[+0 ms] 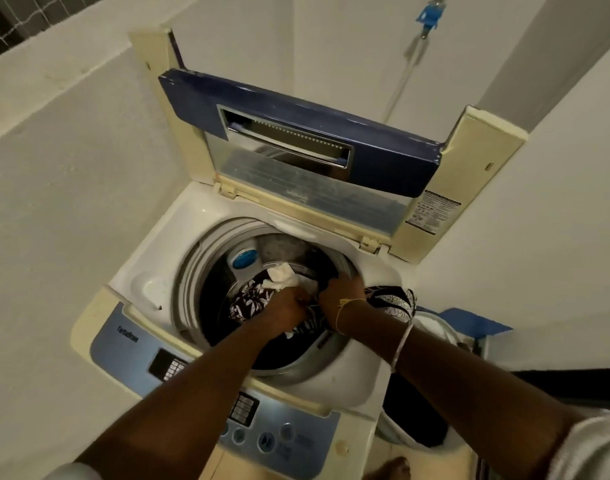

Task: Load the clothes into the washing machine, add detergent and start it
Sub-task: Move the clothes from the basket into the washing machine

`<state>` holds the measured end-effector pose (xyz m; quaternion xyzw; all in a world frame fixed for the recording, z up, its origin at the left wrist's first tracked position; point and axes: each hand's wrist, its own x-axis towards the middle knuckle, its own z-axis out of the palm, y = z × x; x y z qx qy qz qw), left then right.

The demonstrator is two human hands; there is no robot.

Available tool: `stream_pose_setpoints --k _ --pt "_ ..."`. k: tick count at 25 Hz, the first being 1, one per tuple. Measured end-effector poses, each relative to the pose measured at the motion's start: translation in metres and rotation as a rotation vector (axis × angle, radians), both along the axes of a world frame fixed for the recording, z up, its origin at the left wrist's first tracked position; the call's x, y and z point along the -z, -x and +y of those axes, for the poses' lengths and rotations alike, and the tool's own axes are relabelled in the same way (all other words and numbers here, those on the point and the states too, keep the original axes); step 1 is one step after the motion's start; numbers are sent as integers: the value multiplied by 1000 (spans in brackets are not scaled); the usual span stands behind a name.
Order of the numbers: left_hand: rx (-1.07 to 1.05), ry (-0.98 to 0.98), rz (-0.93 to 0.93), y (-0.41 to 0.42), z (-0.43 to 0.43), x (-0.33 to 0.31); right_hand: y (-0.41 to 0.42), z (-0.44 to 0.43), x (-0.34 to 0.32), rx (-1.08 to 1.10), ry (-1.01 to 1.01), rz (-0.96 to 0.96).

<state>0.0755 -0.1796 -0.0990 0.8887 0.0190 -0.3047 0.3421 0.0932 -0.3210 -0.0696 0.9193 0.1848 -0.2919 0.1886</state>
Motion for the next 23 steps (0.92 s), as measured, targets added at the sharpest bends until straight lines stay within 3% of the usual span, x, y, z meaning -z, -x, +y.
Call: stream_pose_setpoints --k 5,9,13,16,20,23 --pt "95 -3 50 0 -25 -15 -14 17 -10 112 -299 24" --pt "-379 333 -55 -6 11 -29 -51 45 -34 295 -661 -7" --pt "-733 265 -411 -27 66 -54 -80 99 -49 462 -1234 43" --pt "-978 260 -574 -40 94 -74 -96 135 -57 447 -1461 52" --pt "-1047 297 -599 -42 106 -67 -102 147 -56 313 -1508 37" --pt "-774 206 -377 -35 104 -39 -96 120 -25 327 -1239 5"
